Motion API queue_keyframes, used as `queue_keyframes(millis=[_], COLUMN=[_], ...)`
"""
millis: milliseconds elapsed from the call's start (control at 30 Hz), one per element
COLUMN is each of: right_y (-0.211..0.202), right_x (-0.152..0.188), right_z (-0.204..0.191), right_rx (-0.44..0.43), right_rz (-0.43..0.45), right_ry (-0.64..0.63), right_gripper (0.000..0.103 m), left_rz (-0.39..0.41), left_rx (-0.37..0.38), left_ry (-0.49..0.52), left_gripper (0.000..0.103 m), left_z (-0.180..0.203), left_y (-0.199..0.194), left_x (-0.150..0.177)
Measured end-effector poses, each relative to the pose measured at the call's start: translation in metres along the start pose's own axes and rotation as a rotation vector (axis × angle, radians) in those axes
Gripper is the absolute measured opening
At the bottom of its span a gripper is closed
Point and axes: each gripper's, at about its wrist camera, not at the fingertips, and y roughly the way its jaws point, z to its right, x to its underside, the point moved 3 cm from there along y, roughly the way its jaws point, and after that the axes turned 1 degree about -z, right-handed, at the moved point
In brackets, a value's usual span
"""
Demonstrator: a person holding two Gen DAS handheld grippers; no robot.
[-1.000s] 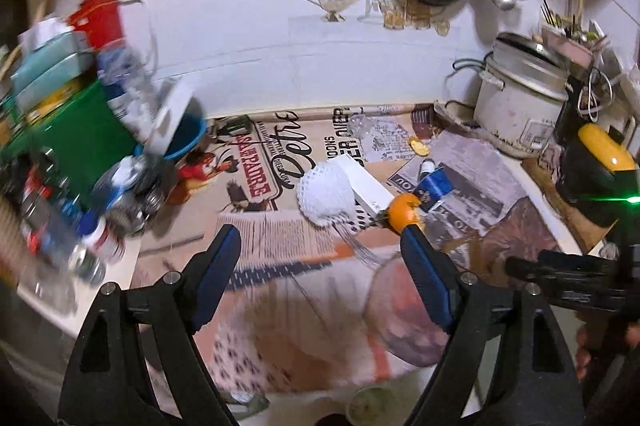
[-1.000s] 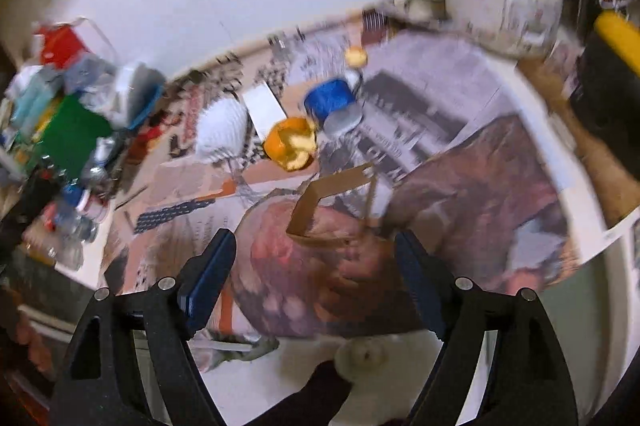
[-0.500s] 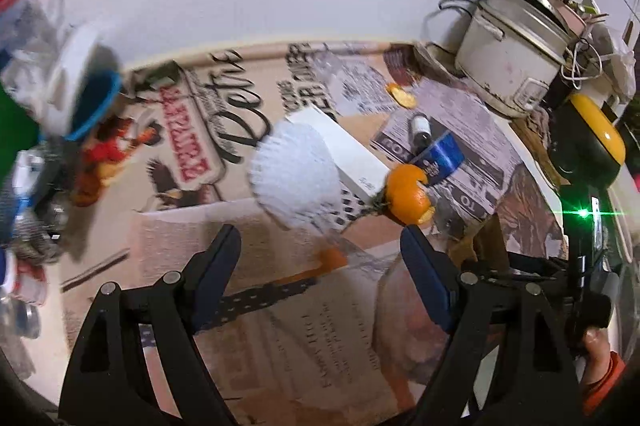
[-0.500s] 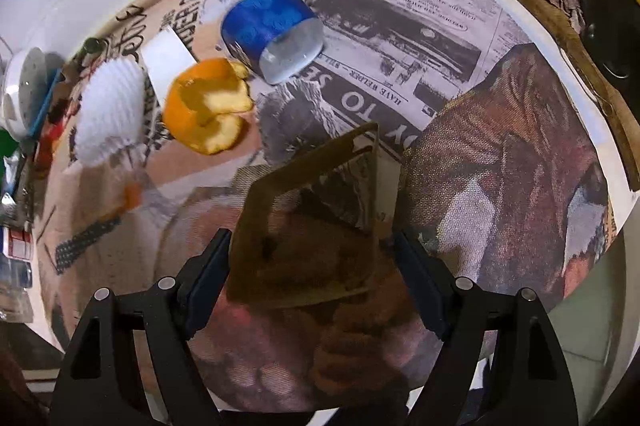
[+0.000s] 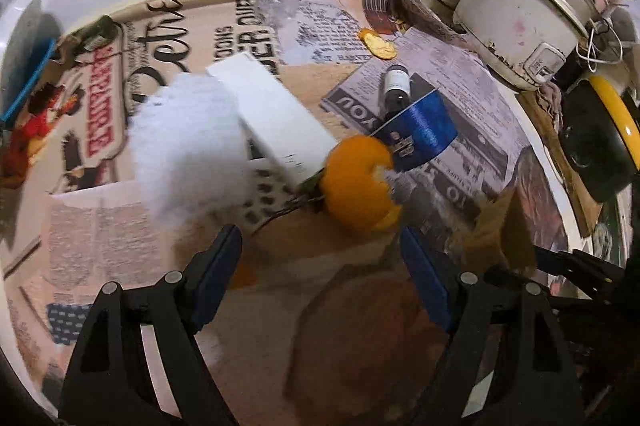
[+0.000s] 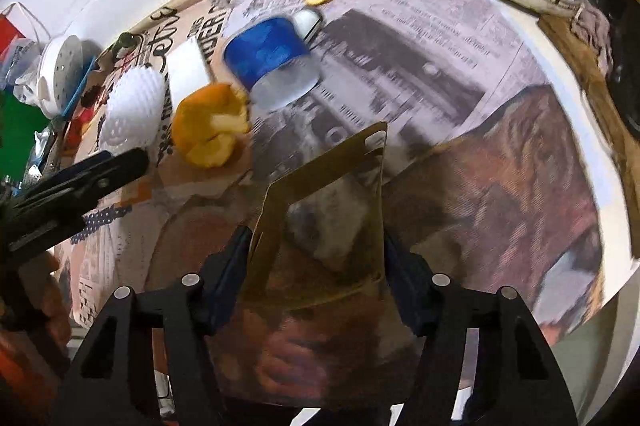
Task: Collect trash
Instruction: 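Grasp the brown cardboard piece with the right tool while the left tool grasps the orange peel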
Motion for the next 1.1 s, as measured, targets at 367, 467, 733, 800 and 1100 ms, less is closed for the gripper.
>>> queue_keyframes(millis=[367,467,733,800,1100], right_y=[-0.023,-0.028,-0.046,-0.054,-0.107], right_x=[-0.021,-0.021,-0.021,-0.021,-0.007], right_z=[0.048,0.057,0.061,0.058,0.025], right_rx=[-0.017,-0.029,-0.105,-0.122,-0.191], right_rz=[0.040,0.047,0.066,0.082,0.194], right_ry=[-0.017,-0.026,-0.109,-0.142,-0.238], right_gripper=[0.061,0.061,0.061,0.061,0.061], left_rz=[-0.035,0.002,0.118,0.149,0.295], left_rx=[-0.092,-0.154,-0.229,-0.229,-0.239], left_ry=[-0.136,-0.141,-0.179,-0.194,-0.198], left_gripper=[0.028,0.015,0.005,0.005,0.005], left_z=[0.018,0.019,0.028,0.031,0.048], left_y=[0.047,0.040,-0.009,-0.025,-0.113], left_x=[-0.018,-0.015,0.010,0.018,0.052])
